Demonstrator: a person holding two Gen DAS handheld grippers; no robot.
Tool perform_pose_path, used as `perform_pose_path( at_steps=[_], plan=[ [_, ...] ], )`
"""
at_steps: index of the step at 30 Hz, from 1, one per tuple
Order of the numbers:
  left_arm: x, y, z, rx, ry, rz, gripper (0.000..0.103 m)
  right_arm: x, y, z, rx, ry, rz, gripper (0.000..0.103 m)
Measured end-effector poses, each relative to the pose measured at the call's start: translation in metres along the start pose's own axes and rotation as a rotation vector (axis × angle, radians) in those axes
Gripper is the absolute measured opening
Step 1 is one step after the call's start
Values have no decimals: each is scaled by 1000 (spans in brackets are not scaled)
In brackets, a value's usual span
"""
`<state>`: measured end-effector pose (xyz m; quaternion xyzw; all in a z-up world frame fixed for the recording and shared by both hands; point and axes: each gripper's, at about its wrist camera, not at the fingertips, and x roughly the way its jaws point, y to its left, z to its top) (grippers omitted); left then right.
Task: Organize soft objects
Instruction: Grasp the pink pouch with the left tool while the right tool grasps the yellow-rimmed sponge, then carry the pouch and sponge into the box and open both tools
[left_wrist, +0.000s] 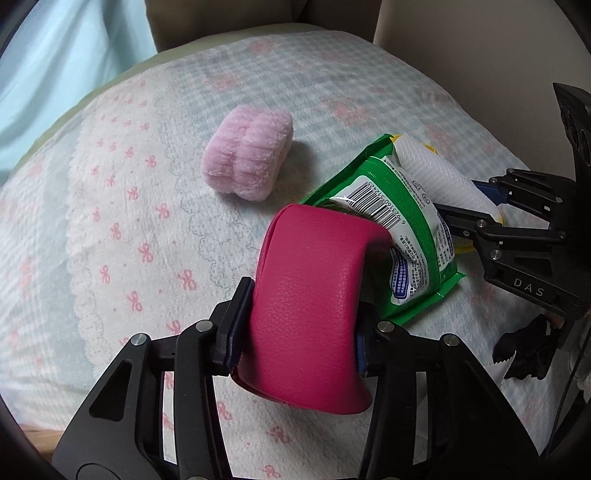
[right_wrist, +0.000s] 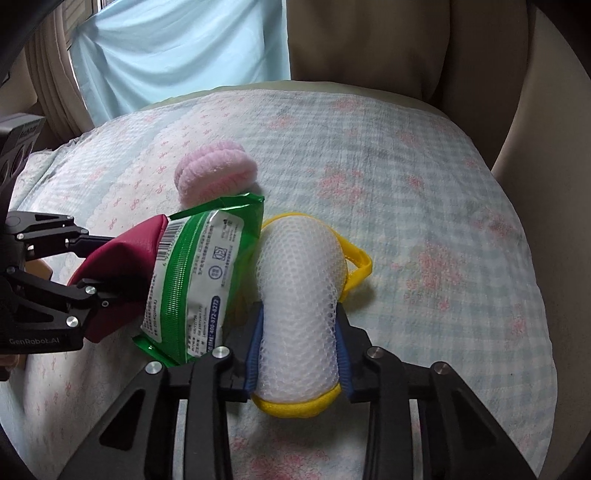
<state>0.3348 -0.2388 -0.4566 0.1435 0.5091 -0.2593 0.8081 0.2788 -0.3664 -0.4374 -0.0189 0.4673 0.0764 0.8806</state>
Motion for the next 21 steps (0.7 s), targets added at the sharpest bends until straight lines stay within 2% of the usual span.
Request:
perform_pose_path(
  at_steps=[11, 16, 21],
  plan=[
    [-42, -2, 5, -43, -31, 11, 39, -43, -12, 15, 61, -30, -54, 31],
    [-88, -7, 12, -56, -69, 19, 39, -90, -10, 31, 92, -67, -67, 31],
    [-150, -9, 21, -74, -122, 26, 39, -149, 5, 50, 112, -108, -83, 31]
  ],
)
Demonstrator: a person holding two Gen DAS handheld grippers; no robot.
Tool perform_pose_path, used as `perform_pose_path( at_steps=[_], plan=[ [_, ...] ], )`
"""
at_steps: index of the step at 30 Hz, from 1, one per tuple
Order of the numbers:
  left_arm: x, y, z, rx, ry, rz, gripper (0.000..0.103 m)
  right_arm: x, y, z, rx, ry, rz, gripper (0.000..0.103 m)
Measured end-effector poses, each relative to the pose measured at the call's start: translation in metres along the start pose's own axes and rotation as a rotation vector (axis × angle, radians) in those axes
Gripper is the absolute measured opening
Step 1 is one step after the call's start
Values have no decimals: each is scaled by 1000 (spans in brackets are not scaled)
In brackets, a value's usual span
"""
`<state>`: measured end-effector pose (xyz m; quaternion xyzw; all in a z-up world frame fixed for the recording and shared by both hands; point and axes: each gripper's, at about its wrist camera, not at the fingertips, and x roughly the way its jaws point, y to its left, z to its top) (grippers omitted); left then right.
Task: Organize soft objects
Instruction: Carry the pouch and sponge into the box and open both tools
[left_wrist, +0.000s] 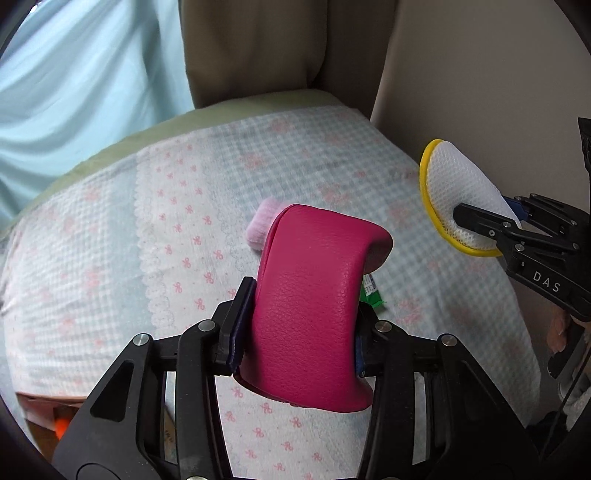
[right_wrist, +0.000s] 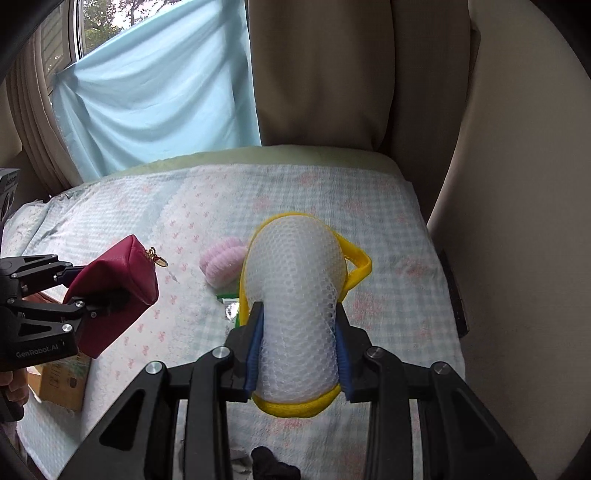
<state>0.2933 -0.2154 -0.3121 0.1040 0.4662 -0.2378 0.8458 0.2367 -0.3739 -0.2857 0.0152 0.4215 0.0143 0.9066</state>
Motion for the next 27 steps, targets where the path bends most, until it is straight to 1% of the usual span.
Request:
perform_pose_path(
  at_steps=[6, 10, 14, 17, 21, 27],
  plan=[
    [-93, 11, 9, -51, -81, -10, 39, -80, 32, 28, 16, -39, -9, 31],
    [-156, 28, 4, -74, -130, 3, 39, -124, 69, 41, 2, -52, 11, 31],
    [-207, 58, -9, -119, -147, 19, 39, -156, 117, 44, -8, -51, 52, 31],
    [-240, 86, -27, -145, -158, 44, 39, -170, 160, 45, -22, -46, 89, 31],
    [-271, 130, -56, -179, -151, 83, 39, -177, 223, 42, -36, -38, 141, 31],
    [-300, 200, -106, -242, -118, 144, 39, -166, 302, 30, -27, -2, 202, 31]
  ],
)
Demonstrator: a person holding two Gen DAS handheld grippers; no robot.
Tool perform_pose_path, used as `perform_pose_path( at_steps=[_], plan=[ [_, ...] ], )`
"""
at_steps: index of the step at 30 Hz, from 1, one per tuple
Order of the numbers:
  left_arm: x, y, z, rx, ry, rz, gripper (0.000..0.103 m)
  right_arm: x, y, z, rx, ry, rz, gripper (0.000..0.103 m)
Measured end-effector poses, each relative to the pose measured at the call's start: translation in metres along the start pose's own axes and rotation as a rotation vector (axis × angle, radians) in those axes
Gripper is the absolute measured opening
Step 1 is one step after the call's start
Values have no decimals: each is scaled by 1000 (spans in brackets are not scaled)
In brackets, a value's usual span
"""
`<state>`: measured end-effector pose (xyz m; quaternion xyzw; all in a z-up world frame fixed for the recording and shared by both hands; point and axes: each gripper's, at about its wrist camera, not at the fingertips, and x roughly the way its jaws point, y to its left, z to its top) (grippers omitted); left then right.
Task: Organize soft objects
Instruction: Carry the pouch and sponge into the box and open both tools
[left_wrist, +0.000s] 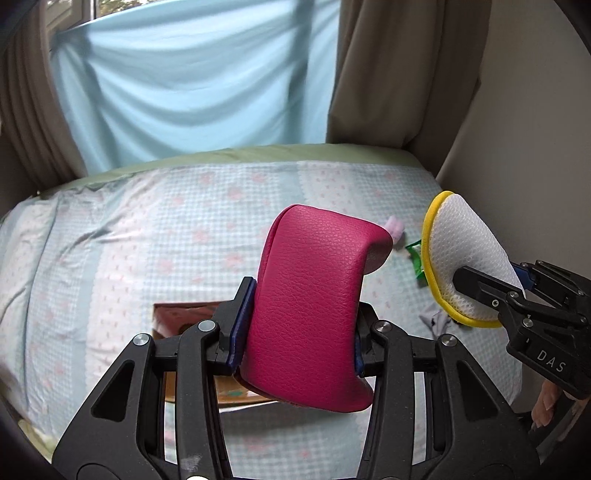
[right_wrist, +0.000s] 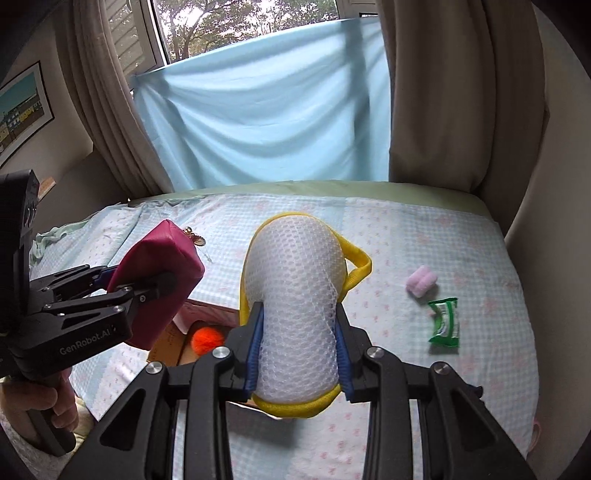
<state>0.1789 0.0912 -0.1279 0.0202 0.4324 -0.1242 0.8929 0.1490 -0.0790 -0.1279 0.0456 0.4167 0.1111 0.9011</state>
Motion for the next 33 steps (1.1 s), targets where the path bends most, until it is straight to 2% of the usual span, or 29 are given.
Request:
perform_pose_path(
  at_steps=[7, 14, 24, 33],
  plan=[
    [6, 81, -34, -36, 66, 60, 39, 41, 62, -16, 27, 66, 2, 31],
    [57, 129, -63, -63, 179, 46, 39, 97, 83, -33, 89, 179, -23, 31],
    [145, 150, -90, 4, 343, 43, 39, 185, 75, -50, 196, 379, -58, 31],
    [218, 142, -105, 56, 516, 9, 39, 257, 54, -75, 344, 577, -48, 32]
  ],
)
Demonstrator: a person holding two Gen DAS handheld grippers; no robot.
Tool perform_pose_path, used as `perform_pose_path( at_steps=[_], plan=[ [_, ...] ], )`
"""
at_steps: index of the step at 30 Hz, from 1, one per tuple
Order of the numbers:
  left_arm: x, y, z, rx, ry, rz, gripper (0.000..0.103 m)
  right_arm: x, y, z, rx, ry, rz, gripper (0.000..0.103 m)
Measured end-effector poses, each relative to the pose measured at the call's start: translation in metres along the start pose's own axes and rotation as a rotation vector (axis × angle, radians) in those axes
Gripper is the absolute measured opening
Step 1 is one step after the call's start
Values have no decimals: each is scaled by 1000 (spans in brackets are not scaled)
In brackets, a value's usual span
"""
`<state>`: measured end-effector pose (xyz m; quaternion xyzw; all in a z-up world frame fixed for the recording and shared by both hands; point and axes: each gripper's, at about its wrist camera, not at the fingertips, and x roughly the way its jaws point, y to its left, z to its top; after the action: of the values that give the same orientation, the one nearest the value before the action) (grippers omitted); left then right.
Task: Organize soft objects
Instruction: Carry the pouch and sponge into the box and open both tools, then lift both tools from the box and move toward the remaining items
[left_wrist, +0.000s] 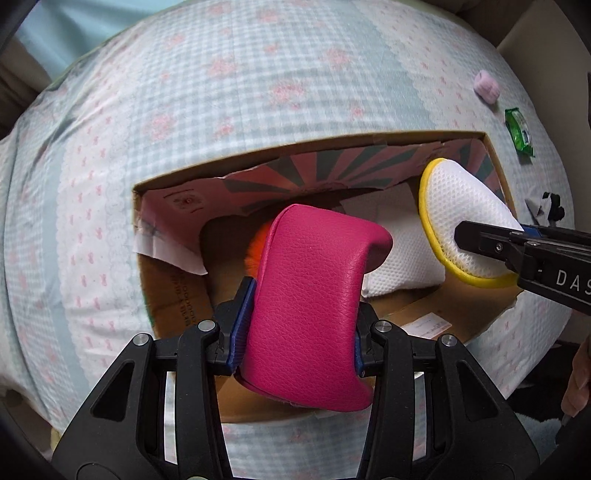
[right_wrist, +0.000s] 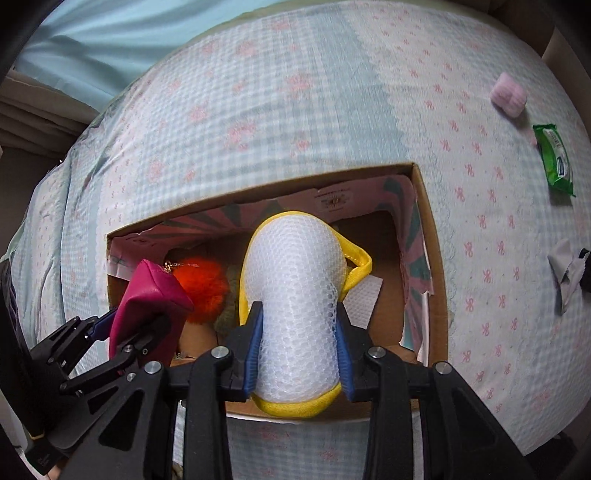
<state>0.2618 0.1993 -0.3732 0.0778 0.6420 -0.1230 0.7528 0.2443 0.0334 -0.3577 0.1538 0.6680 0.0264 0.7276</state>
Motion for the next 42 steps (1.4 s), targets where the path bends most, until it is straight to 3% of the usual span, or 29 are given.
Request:
perform_pose_path(
  at_steps=[5, 6, 7, 8, 9, 10, 11, 16, 29, 34, 42],
  plan=[
    [11, -16, 4, 74, 17, 15, 39, 14, -4, 7, 49, 39, 28, 35],
    [10, -18, 5, 83, 11, 17, 41, 15, -4, 8, 56, 43, 29, 41],
    [9, -19, 6, 92, 1, 4, 49, 16, -4, 10, 68, 42, 31, 43],
    [6, -20, 6, 101, -16, -25, 60, 15, -5, 12, 81, 31, 26, 55],
    [3, -21, 6, 115, -26, -48, 95, 14, -6, 14, 93, 10, 21, 66],
    [2, -22, 5, 130, -31, -37, 102, 13, -8, 16, 103, -13, 15, 91],
    [1, -23, 4, 141, -40, -13, 103, 12, -9, 17, 111, -26, 9, 103],
    [-4, -16, -2, 134, -40, -14, 103, 17, -13, 17, 101, 1, 26, 103],
    [-34, -14, -6, 102, -94, 10, 103, -15, -7, 1, 50, -62, 0, 103],
    [-61, -13, -13, 89, -123, 17, 103, -46, 0, -9, 7, -109, -23, 103],
    [-128, -16, -31, 60, -235, 58, 103, -120, 17, -35, -102, -251, -57, 103]
  ],
)
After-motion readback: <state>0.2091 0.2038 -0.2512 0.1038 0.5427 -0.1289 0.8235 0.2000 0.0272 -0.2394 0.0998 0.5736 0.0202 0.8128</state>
